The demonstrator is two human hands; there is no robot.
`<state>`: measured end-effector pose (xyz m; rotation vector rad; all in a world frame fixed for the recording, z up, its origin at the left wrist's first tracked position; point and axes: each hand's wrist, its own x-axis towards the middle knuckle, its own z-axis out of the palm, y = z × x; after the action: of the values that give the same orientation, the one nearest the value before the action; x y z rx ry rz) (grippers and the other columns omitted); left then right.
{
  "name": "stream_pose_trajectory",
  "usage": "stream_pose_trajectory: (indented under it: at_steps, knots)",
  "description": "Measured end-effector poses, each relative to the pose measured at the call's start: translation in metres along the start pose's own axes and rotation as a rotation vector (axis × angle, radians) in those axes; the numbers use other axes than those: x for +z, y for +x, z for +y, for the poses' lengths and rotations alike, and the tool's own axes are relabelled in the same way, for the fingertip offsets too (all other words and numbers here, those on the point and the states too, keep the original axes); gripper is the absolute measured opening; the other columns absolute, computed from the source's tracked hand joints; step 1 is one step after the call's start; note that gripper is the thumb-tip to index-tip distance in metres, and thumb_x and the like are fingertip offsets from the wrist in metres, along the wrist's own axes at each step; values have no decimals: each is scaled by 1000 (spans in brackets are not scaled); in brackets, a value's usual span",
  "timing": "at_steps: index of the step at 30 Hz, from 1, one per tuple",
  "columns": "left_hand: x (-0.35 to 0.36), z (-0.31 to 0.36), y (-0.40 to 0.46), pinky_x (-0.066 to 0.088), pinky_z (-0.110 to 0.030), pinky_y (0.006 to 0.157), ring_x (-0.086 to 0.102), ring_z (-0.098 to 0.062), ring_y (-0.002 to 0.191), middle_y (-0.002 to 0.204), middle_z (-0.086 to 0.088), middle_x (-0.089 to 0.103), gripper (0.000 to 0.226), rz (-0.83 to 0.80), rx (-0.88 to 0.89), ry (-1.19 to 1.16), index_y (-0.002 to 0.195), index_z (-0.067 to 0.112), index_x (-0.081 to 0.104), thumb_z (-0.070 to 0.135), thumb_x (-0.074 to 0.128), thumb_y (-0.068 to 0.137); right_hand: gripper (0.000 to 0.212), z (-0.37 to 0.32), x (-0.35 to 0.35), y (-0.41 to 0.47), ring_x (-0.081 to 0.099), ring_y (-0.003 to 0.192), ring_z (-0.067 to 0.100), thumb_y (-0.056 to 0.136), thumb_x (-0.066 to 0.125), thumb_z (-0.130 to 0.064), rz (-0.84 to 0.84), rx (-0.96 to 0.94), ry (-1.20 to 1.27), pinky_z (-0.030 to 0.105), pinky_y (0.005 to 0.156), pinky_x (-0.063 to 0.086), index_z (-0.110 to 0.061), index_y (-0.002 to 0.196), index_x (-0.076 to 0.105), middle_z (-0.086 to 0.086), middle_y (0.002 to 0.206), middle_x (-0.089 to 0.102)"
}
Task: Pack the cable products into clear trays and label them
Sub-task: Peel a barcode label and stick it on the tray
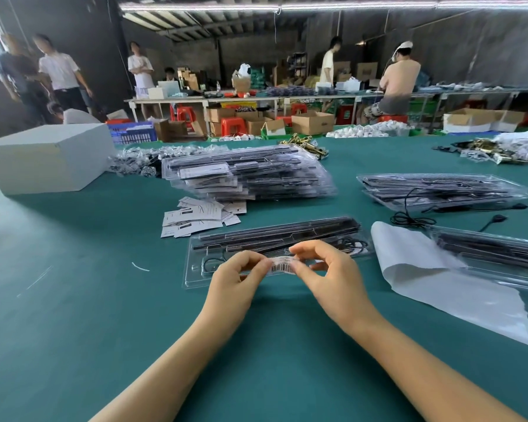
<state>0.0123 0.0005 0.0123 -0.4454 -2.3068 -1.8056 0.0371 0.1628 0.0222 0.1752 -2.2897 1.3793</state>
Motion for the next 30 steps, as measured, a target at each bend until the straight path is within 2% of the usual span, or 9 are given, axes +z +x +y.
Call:
stream_pose_trajectory:
  at_steps: [4, 8, 11, 14, 16, 19, 22, 27, 30]
  knots:
    - [3, -2, -1, 42, -26, 71, 50, -11, 72, 70, 6, 56, 18, -4, -59, 50, 82, 14, 61, 21, 53, 97, 17, 2, 2, 1, 59, 84, -5, 83, 72, -18, -77, 84, -46, 10, 73, 43, -30, 92, 66, -16, 84, 67]
    - [3, -1, -2, 34, -17, 60, 43, -6, 64, 69, 4, 50, 20, -38, -46, 116, 80, 13, 56, 18, 50, 98, 9, 4, 3, -1, 57, 90, 6, 85, 69, -24, -138, 43, -221, 20, 77, 42, -25, 93, 66, -13, 89, 64]
    - [0, 3, -1, 35, -16, 67, 44, -3, 69, 75, 7, 49, 24, -72, 33, 156, 75, 17, 53, 9, 49, 97, 23, 2, 0, -2, 52, 101, 8, 84, 70, -25, -122, -97, -322, 24, 87, 41, -24, 106, 64, -10, 104, 60]
    - [-3, 6, -3, 36, -20, 74, 46, -5, 77, 82, 5, 49, 28, -128, 81, 154, 72, 20, 53, 5, 51, 96, 27, -7, 2, -3, 58, 93, 0, 84, 72, -29, -252, -74, -86, 12, 79, 41, -27, 109, 62, -13, 98, 65]
    - [-2, 6, -4, 37, -17, 73, 47, -2, 77, 83, 6, 50, 29, -127, 113, 191, 72, 24, 55, 8, 52, 96, 18, -10, 4, -3, 60, 80, 3, 85, 71, -28, -301, -28, 25, 13, 70, 44, -28, 102, 65, -8, 85, 67]
    - [2, 3, -6, 42, -18, 79, 54, -3, 84, 88, 7, 57, 18, -19, 152, 213, 89, 22, 62, 12, 50, 98, 10, -10, 3, -1, 64, 76, 4, 84, 72, -22, -218, 66, 140, 12, 68, 47, -29, 92, 69, -8, 80, 71]
    - [3, 4, -6, 51, -40, 84, 61, -18, 87, 84, 5, 61, 20, 66, 32, 28, 109, 29, 54, 13, 50, 98, 12, -9, -3, 3, 67, 77, 3, 83, 73, -14, -123, 255, 342, 13, 69, 47, -25, 83, 74, -7, 82, 75]
    - [8, 10, -8, 51, -45, 89, 62, -18, 89, 88, 0, 64, 17, -27, -71, -92, 102, 31, 60, 26, 67, 87, 11, -11, -5, 8, 64, 68, 6, 79, 72, -8, -89, 570, 776, 21, 65, 43, -19, 79, 73, -3, 83, 73]
    - [10, 12, -10, 53, -42, 88, 63, -13, 87, 95, -5, 68, 39, -90, -117, -181, 100, 22, 64, 45, 74, 70, 13, -11, -4, 6, 65, 66, 10, 78, 71, -7, -117, 623, 879, 25, 66, 48, -20, 77, 68, 1, 82, 72]
